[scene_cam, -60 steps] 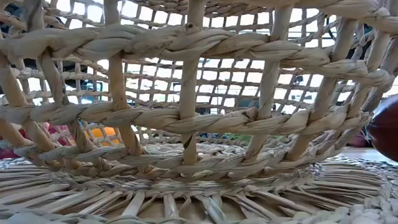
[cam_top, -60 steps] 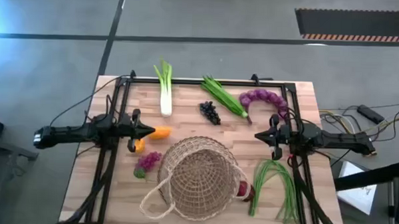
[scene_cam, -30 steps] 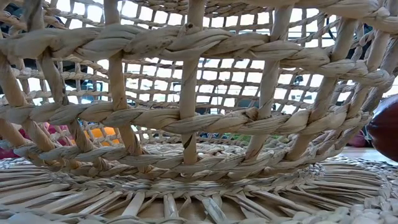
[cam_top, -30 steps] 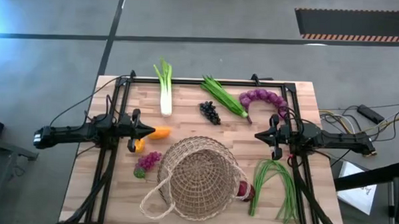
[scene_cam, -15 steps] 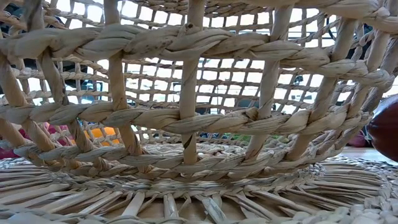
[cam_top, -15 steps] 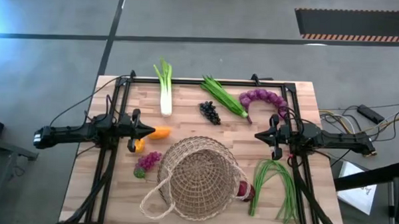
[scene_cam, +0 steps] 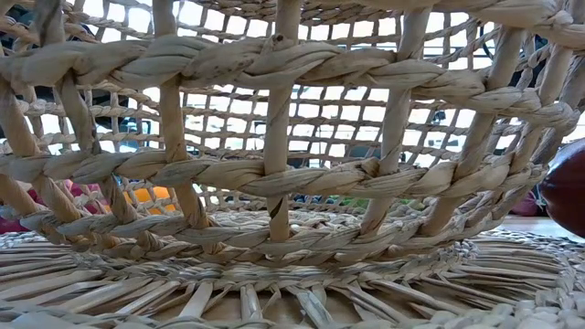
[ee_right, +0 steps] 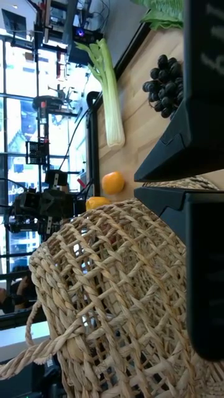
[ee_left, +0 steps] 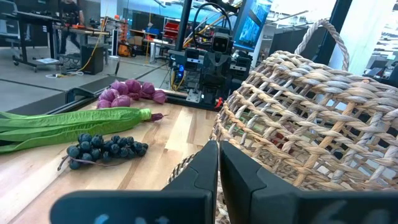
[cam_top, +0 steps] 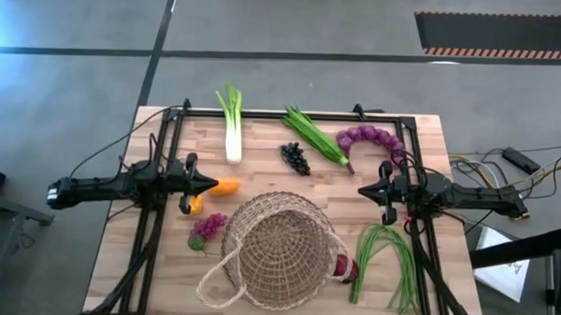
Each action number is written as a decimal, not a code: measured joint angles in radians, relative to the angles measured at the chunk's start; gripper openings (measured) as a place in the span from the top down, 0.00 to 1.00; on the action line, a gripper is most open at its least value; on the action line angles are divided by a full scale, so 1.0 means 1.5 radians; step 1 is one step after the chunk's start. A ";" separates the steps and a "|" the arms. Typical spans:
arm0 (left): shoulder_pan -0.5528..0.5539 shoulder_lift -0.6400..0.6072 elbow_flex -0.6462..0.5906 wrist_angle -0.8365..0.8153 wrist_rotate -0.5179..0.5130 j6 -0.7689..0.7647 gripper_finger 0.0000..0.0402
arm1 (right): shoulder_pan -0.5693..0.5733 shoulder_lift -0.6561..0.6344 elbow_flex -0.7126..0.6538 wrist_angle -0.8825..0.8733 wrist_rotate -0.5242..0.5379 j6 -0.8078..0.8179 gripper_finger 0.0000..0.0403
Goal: Build produce basket
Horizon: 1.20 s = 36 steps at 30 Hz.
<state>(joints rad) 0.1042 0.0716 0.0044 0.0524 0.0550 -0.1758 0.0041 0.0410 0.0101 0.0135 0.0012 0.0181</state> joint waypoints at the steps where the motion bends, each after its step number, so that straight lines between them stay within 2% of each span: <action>1: 0.000 0.000 0.000 0.000 0.000 0.000 1.00 | 0.000 0.000 0.000 0.000 0.000 -0.001 0.96; 21: 0.000 0.000 0.000 0.000 0.000 0.000 1.00 | 0.000 0.000 0.000 0.000 0.000 -0.001 0.96; 25: 0.000 0.000 0.000 0.028 -0.022 0.000 1.00 | 0.000 0.000 0.000 0.000 0.000 -0.001 0.96; 28: 0.000 0.000 0.000 0.090 -0.047 0.000 1.00 | 0.000 0.000 0.000 0.000 0.000 0.000 0.96; 33: 0.000 0.000 0.000 0.254 -0.065 0.005 1.00 | 0.000 0.000 0.000 0.000 0.000 0.000 0.96; 36: 0.000 0.000 0.000 0.360 -0.081 0.045 1.00 | 0.000 0.000 0.000 0.000 0.000 0.000 0.96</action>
<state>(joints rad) 0.1047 0.0715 0.0040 0.5920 -0.0664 -0.1077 0.0044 0.0410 0.0098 0.0135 0.0013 0.0179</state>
